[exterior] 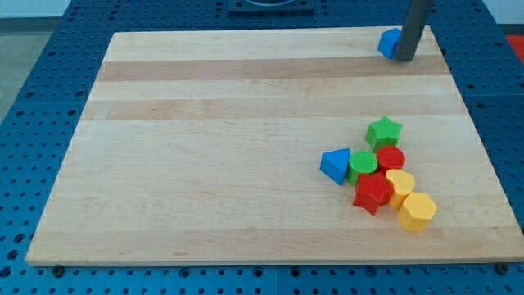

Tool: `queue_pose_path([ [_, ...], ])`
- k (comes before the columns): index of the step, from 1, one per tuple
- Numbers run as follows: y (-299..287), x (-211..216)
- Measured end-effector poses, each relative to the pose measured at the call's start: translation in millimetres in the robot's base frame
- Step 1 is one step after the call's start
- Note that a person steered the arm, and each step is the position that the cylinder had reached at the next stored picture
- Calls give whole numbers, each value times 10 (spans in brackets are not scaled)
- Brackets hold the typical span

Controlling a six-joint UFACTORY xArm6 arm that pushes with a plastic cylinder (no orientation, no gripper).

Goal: Place the blue cube to the top right

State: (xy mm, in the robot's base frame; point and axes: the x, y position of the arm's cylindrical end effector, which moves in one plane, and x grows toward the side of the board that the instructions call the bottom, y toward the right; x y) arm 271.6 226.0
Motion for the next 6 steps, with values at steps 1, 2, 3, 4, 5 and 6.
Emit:
queue_pose_path([
  [1, 0, -62],
  [2, -3, -152],
  [3, -4, -277],
  [4, -4, -342],
  [5, -8, -281],
  [6, -136, -65],
])
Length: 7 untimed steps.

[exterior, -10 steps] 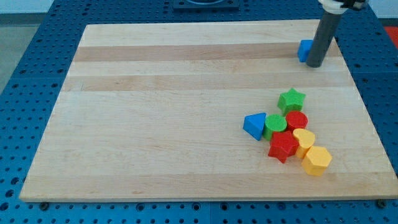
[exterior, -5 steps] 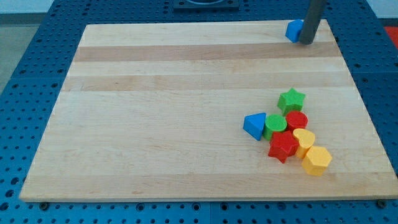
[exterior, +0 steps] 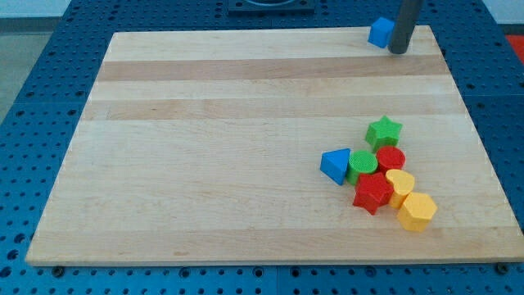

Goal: Place the blue cube to the top right

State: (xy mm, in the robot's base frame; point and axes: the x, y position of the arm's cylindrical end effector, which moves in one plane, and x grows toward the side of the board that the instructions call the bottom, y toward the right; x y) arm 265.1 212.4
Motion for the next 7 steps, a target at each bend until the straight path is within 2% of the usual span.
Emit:
queue_pose_path([
  [1, -262, 87],
  [3, -705, -359],
  [4, -721, -645],
  [7, -694, -723],
])
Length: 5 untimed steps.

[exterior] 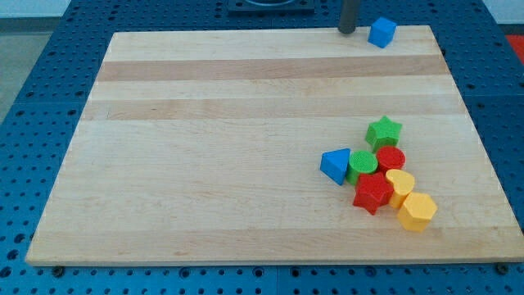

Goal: Place the blue cube to the top right

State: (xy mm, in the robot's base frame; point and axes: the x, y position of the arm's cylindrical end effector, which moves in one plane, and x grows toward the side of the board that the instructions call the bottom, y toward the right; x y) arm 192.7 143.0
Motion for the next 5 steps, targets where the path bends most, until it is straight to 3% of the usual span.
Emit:
queue_pose_path([
  [5, 261, 147],
])
